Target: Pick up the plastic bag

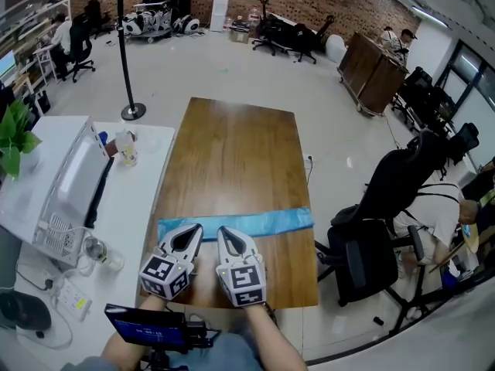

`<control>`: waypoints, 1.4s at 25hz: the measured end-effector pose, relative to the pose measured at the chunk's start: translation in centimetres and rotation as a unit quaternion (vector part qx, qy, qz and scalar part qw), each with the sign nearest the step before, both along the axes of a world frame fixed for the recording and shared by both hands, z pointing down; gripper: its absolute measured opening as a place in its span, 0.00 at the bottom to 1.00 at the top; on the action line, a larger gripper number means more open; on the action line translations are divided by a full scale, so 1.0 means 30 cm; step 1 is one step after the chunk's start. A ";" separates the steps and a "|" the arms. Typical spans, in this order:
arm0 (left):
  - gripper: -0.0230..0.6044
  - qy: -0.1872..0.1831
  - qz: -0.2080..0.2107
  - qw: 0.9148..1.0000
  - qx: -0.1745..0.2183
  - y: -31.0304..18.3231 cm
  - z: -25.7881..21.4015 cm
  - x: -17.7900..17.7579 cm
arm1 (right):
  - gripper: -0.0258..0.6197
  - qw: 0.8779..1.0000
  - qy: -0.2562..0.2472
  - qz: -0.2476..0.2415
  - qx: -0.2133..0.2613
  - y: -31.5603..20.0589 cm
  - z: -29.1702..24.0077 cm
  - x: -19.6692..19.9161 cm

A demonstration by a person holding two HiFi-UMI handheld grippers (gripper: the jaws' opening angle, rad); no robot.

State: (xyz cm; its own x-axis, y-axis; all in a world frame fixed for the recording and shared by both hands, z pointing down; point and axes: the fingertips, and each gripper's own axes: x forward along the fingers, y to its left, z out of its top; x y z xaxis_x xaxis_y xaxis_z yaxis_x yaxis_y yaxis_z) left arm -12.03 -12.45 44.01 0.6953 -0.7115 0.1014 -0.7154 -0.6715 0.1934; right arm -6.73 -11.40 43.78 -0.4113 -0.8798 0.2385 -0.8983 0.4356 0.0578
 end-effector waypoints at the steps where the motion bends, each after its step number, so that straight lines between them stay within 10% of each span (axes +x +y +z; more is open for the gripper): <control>1: 0.06 -0.003 -0.002 1.000 -0.003 -0.003 0.008 -0.003 | 0.02 1.000 0.002 0.000 -0.002 0.001 0.007 0.003; 17: 0.06 -0.063 -0.092 0.991 -0.079 -0.128 0.243 -0.010 | 0.02 0.997 0.000 0.068 -0.044 -0.142 0.158 0.497; 35: 0.06 -0.201 -0.183 0.945 -0.180 -0.218 0.514 -0.128 | 0.02 0.975 0.044 0.116 -0.182 -0.296 0.512 0.953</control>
